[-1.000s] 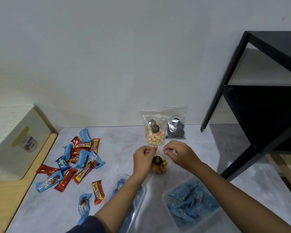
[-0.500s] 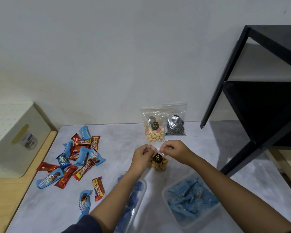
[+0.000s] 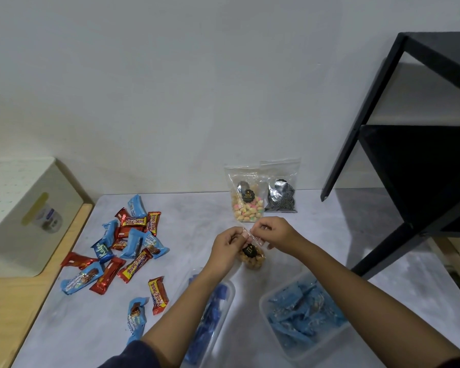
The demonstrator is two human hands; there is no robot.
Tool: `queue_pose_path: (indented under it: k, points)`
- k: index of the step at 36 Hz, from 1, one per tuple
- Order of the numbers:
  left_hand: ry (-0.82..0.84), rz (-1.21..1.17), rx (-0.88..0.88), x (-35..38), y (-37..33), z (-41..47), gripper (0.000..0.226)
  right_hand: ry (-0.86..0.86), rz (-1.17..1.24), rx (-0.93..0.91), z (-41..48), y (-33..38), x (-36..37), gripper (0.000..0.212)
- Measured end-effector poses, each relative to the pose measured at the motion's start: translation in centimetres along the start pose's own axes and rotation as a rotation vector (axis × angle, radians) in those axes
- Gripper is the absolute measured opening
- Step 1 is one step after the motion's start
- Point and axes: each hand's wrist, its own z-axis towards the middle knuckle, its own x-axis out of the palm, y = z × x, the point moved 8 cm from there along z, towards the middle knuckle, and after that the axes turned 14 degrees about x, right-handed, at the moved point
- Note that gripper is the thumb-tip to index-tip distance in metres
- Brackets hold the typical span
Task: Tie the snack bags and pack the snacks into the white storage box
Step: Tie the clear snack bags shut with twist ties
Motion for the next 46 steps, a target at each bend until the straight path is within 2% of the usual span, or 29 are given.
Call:
queue_pose_path:
  k: [10,17,21,28,34,37,39,42,46]
  points:
    - [0.056,0.025,0.017,-0.3,0.0,0.5,0.012,0.035,0.050,-0.020,0.0,1.0,0.1,0.015]
    - [0.041,0.082,0.039,-0.4,0.3,0.9,0.014,0.064,0.126,0.037,-0.2,0.2,-0.1,0.015]
    - [0.030,0.098,0.035,-0.2,0.3,1.4,0.015,0.108,0.053,0.052,-0.6,0.3,-0.6,0.005]
    - [0.002,0.104,0.038,0.5,-0.1,2.0,0.018,0.132,0.037,0.091,-0.8,-0.3,-2.2,0.011]
    - [-0.120,0.135,0.068,0.4,-0.5,2.1,0.018,0.009,-0.103,-0.010,-1.1,-0.5,-2.8,0.005]
    - [-0.166,0.155,0.087,0.5,-0.7,2.3,0.013,0.005,-0.162,-0.079,-1.2,-0.7,-2.2,0.037]
    - [-0.175,0.169,0.100,0.7,-1.0,2.5,0.011,-0.015,-0.181,-0.112,-1.0,-1.1,-1.8,0.048]
    - [-0.203,0.203,0.091,0.8,-0.6,2.6,0.002,-0.140,-0.135,-0.167,-0.5,-1.5,-2.3,0.031]
    - [-0.169,0.423,0.139,0.2,1.3,2.5,0.037,-0.272,-0.022,-0.206,-0.3,-1.9,-4.0,0.030]
